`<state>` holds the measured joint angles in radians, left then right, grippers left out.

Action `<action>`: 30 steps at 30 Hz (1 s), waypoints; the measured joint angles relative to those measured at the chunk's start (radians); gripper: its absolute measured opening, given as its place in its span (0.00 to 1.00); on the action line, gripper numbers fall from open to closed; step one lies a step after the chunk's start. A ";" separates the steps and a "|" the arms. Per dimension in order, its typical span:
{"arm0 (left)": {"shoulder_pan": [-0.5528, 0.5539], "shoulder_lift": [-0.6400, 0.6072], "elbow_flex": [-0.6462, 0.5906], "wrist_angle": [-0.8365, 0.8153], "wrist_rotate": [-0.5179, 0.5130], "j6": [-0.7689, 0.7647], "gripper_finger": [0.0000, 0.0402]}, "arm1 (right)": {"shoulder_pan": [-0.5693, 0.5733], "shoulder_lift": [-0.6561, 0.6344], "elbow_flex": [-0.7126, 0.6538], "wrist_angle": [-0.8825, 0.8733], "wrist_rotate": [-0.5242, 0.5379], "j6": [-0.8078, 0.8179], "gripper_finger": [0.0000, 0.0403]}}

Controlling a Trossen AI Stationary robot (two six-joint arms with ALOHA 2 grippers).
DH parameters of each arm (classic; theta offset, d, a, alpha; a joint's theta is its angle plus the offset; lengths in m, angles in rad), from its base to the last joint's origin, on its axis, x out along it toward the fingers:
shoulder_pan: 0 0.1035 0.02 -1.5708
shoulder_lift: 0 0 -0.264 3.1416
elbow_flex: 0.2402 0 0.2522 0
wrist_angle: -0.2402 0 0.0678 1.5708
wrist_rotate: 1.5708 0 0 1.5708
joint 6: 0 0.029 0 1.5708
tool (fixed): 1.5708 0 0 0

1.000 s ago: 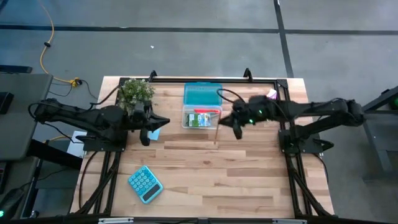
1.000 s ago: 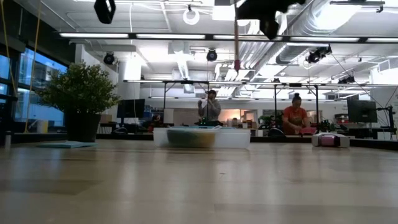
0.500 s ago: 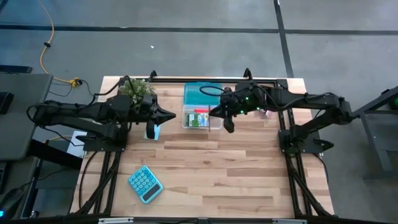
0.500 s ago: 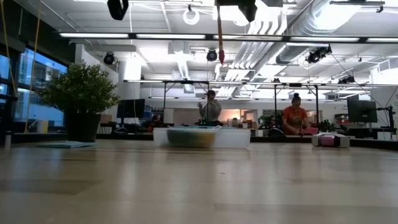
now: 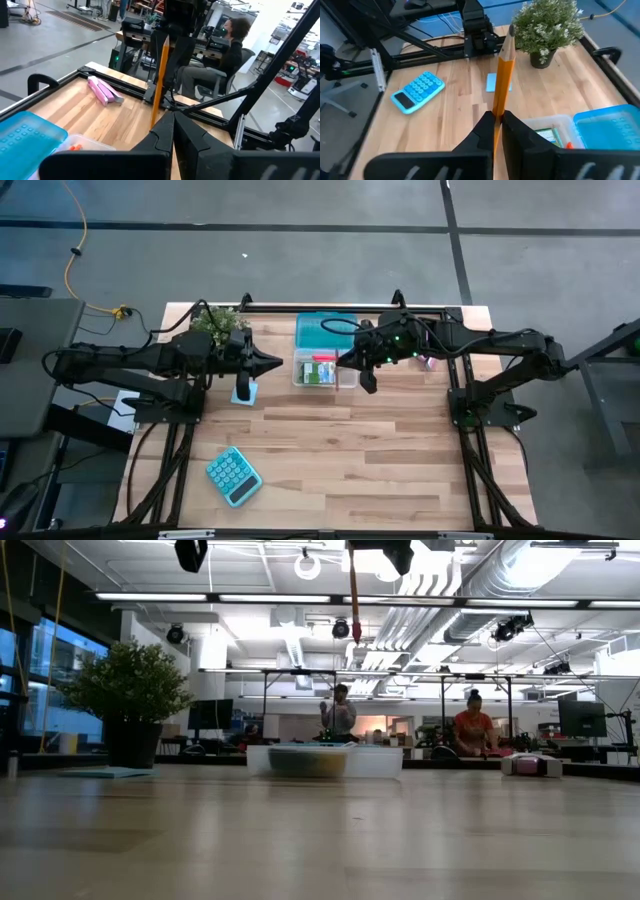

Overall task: Pack school essentials
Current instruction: Put the orange pencil into the supply box

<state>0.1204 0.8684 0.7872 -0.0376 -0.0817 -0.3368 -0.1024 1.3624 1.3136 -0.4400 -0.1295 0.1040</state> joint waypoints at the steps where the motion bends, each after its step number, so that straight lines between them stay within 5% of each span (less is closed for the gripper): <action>1: 0.000 0.000 0.000 0.000 0.000 0.000 0.00 | 0.000 0.000 0.000 0.000 0.011 -0.011 0.00; 7: 0.000 0.000 0.000 0.004 0.021 0.000 0.00 | -0.035 0.074 0.077 -0.078 0.133 -0.133 0.00; 21: 0.000 -0.001 0.000 0.016 0.030 0.037 0.00 | -0.237 0.666 0.577 -0.540 0.182 -0.397 0.00; 30: 0.000 -0.001 0.000 0.065 0.017 0.061 0.00 | -0.243 0.818 0.731 -0.637 0.181 -0.411 0.00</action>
<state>0.1200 0.8673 0.7872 0.0273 -0.0647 -0.2760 -0.3452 2.1804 2.0447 -1.0773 0.0512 -0.3075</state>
